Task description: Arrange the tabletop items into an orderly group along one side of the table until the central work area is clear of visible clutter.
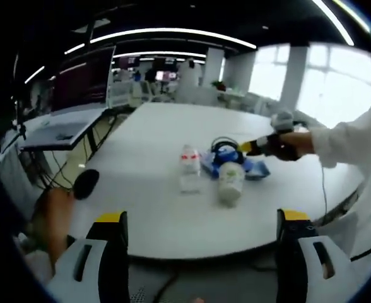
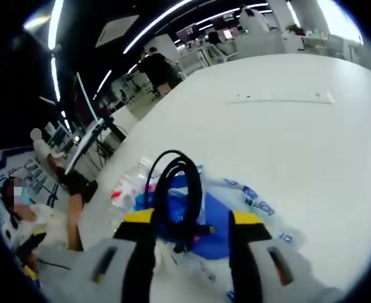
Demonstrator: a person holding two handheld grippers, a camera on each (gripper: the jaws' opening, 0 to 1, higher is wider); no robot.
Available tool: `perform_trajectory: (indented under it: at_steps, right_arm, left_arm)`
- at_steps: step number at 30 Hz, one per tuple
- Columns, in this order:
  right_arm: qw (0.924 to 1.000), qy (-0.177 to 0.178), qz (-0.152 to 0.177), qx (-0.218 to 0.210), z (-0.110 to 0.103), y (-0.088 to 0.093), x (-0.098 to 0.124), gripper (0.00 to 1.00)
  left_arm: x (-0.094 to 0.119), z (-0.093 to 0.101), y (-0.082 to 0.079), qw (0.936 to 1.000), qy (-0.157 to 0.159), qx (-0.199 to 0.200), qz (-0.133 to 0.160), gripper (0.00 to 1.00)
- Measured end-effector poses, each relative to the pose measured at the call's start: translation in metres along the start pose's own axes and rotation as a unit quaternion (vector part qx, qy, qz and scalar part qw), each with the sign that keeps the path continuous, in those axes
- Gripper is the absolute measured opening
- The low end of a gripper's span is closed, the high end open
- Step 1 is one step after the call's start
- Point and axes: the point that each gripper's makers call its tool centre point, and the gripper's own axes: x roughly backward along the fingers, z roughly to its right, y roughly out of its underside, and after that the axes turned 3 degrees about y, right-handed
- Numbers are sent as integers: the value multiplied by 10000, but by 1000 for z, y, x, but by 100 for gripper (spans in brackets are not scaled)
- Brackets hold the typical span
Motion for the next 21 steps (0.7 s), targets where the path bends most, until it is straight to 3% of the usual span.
perform_trajectory:
  at_steps: [11,21]
  right_arm:
    - [9993,284,-168,-203,13,6,-17,34]
    - [9994,149,-166,-282,9,3,-24,25]
  left_arm:
    - [7,10,3,9999,-84,18,58,96]
    - [10,15,12,9998,-161,97,14,96]
